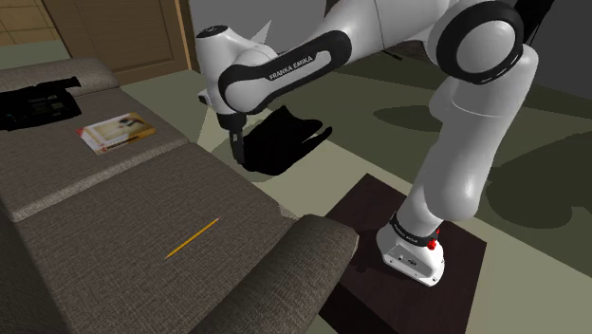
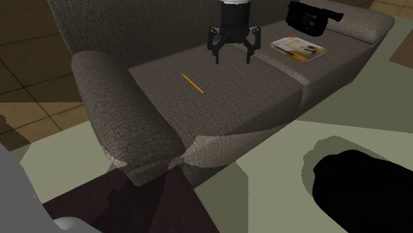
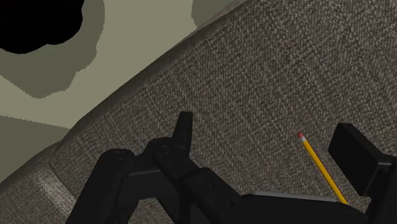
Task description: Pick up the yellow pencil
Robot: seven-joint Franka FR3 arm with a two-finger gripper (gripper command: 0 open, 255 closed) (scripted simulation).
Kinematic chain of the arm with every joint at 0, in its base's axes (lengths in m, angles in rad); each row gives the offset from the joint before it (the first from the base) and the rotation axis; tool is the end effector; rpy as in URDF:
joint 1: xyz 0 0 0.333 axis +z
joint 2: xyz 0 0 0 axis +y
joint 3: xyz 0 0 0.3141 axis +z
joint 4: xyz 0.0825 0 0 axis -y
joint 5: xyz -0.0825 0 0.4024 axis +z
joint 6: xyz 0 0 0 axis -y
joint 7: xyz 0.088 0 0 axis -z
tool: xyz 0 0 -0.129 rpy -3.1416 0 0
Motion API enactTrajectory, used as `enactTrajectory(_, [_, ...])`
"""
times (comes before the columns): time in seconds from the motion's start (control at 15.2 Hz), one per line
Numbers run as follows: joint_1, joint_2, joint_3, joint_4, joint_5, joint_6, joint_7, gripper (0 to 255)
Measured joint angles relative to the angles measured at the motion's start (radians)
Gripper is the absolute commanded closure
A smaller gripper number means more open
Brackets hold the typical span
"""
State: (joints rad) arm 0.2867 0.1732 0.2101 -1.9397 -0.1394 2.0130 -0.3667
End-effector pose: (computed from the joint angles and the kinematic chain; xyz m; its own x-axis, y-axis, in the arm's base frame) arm 0.5319 0.2728 0.3566 0.5972 0.7929 -0.1209 0.8012 -0.5969 0.0432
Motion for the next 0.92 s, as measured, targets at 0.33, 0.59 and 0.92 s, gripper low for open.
enactTrajectory(0.33, [0.054,0.135,0.037,0.096,-0.044,0.039,-0.023,0])
enactTrajectory(0.59, [0.102,0.237,0.061,0.187,-0.082,0.049,-0.046,0])
enactTrajectory(0.92, [0.168,0.37,0.086,0.312,-0.131,0.056,-0.081,0])
